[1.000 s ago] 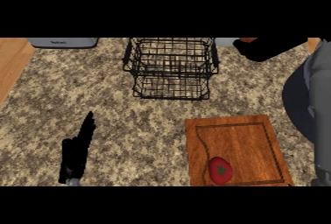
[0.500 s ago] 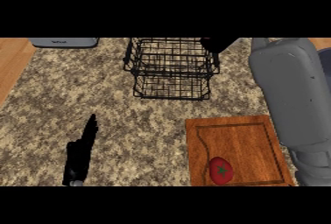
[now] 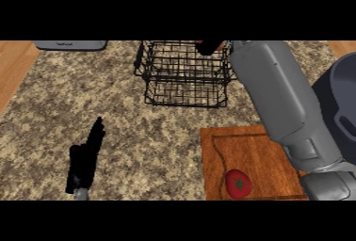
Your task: Pick the sweet potato from the cutting board and place it in the tiered basket
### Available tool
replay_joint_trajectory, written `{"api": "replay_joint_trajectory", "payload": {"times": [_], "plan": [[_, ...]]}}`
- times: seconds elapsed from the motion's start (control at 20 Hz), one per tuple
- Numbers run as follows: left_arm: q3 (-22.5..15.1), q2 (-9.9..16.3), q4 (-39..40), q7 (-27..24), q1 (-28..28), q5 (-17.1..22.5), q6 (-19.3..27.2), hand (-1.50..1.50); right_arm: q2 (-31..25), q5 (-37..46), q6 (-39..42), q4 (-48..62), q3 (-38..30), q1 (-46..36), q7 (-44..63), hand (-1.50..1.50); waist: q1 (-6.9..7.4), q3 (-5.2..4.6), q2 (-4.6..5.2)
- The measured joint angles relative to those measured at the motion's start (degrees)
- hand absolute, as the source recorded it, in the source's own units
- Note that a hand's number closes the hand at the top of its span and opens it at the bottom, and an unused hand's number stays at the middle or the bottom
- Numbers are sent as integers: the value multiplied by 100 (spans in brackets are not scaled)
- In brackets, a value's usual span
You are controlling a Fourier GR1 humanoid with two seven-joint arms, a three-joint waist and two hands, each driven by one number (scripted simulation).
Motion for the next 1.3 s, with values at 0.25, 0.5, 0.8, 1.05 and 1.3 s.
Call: {"api": "replay_joint_trajectory", "payload": {"times": [0.25,0.5,0.8,1.05,1.3], "plan": [[-25,-26,100,-157,85,-48,-12,0,316,-181,-541,731,-310,-7,-351,-150,24,1,15],[-7,-4,113,-167,32,-23,-78,0,533,-902,-813,1207,-867,-48,-656,-150,68,3,29],[-17,-23,58,-235,208,-19,-88,0,645,-1790,-1092,1345,-1406,-79,-1171,-150,51,5,10],[57,-16,138,-237,157,-4,-74,0,502,-2163,-1537,1175,-1845,-126,-1560,-150,-32,4,-6],[125,9,128,-151,101,7,-54,0,-60,-2255,-2039,894,-2198,-12,-1440,-150,-115,3,-33]]}}
